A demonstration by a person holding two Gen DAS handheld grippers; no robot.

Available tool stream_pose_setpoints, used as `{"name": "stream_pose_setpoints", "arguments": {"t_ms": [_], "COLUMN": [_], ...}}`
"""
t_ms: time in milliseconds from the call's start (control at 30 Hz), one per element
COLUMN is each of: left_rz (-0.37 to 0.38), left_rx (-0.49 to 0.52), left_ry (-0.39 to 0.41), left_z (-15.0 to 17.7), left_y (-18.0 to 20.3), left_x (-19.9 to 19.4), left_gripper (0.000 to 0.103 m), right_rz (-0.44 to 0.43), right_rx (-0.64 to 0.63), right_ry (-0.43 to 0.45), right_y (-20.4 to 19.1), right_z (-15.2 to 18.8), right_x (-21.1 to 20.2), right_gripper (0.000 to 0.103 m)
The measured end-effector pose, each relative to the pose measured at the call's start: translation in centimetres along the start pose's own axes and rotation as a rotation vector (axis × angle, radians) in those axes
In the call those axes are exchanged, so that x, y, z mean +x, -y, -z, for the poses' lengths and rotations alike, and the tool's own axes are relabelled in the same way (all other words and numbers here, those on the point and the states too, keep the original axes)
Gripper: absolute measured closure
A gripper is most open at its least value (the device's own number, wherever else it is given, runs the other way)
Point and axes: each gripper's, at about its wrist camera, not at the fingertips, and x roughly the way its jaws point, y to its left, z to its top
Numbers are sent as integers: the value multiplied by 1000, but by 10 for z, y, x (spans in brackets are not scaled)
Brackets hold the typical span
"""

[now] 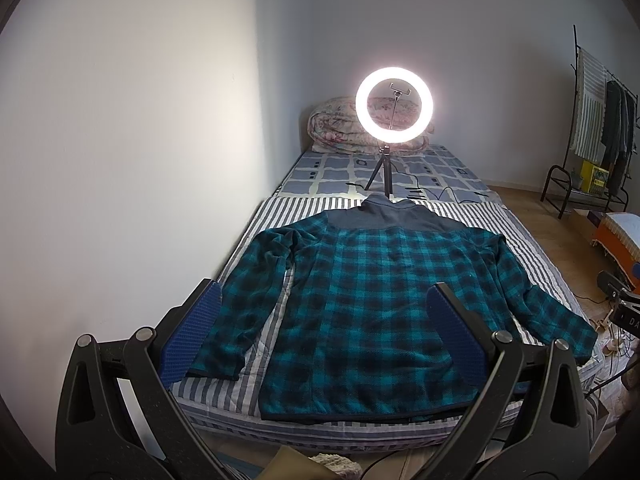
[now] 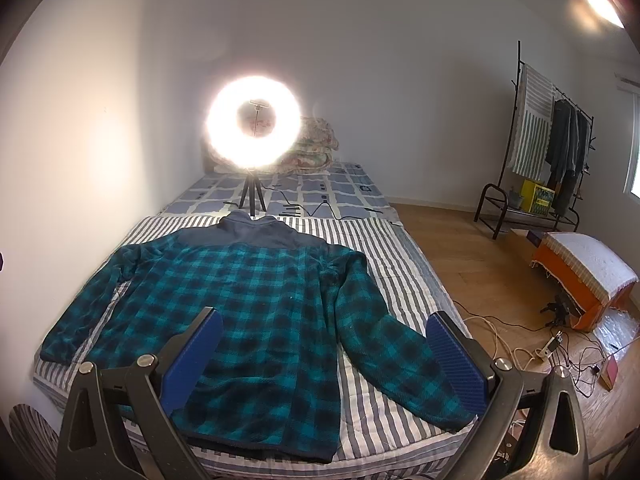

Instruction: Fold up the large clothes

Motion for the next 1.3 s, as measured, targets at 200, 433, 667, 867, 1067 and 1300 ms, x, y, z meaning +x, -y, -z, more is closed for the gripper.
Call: {"name": "stream_pose_setpoints", "arguments": {"t_ms": [200,433,667,867,1067,1300], "left_rz": [1,1,2,3,2,-4], "left_rx": [-2,-6,-8,-10,-12,-12], "left_ry": [-3,-3,-5,-6,-7,-15], "left_z": [0,2,2,3,4,10], "left_y": [-1,-3,-4,-5,-5,-5], "left_x": [0,1,1,1,0,1], "left_gripper": [0,0,0,0,0,0], "right_rz": [0,0,-2,-2,-3,-10], "right_rx": [-3,-3,-4,-5,-5,-12], "right_ry": [10,11,13,13,12,12], "right_y": [0,-1,-2,-3,-4,-9], "right_z": [-2,-1,-2,-1,-3,-3], "right_x": [-1,-2,-2,-3,-2,-2], "right_gripper": [0,0,0,0,0,0]}}
